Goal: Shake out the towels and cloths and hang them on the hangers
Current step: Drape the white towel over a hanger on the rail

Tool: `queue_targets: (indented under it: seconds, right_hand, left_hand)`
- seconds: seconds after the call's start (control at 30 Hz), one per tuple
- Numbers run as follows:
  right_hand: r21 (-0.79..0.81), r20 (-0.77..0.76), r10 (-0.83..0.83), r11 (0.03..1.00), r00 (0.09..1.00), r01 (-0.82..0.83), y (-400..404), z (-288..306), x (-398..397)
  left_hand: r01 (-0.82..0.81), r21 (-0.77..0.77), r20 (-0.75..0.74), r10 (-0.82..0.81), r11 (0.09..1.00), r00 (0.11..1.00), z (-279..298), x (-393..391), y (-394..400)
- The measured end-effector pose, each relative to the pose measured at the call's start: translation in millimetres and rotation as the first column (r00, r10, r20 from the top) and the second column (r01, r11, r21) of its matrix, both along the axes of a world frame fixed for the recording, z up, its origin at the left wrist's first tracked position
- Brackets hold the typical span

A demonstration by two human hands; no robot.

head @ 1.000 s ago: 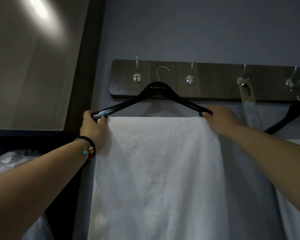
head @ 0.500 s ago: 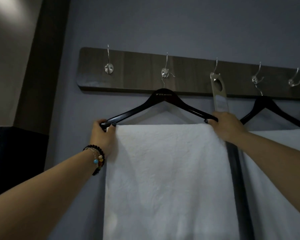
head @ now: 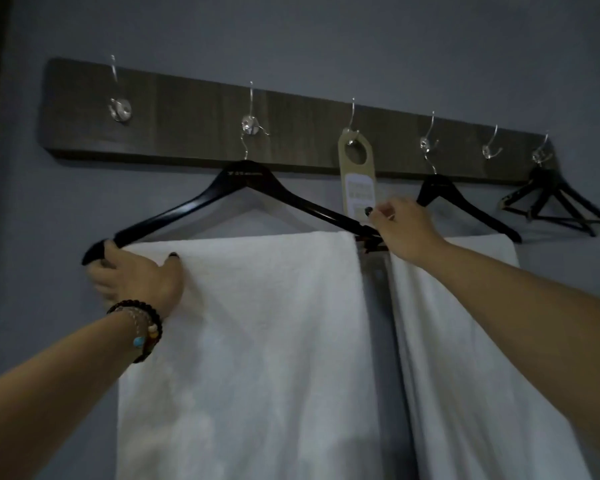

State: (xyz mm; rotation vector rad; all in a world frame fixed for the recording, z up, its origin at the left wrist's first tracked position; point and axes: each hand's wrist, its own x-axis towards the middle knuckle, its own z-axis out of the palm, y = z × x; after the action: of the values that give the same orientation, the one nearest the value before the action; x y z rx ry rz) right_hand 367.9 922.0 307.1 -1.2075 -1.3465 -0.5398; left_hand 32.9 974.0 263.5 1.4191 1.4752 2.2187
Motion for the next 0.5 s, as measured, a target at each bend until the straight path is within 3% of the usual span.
queue_targets:
  seconds: [0.17, 0.23, 0.37, 0.5]
  right_hand:
    - [-0.062, 0.077, -0.016, 0.998, 0.997, 0.02, -15.7, 14.4, 52.4]
    - [-0.06, 0.145, 0.005, 0.998, 0.989, 0.004, -19.3, 17.9, 70.7]
    - [-0.038, 0.26, 0.044, 0.999, 0.965, -0.035, -5.6, 15.4, 122.5]
    - [0.018, 0.213, -0.012, 1.0, 0.977, 0.008, 11.9, 15.9, 191.2]
  left_hand:
    - [-0.171, 0.2, -0.323, 0.23, 0.965, 0.918, -1.6, 86.7, -33.9]
    - [-0.139, 0.242, -0.463, 0.24, 0.96, 0.853, 2.4, 120.1, -42.5]
    - [-0.028, 0.332, -0.571, 0.224, 0.943, 0.79, 5.7, 188.8, -47.2]
    - [0.098, 0.333, -0.654, 0.155, 0.938, 0.741, 5.3, 262.3, -44.1]
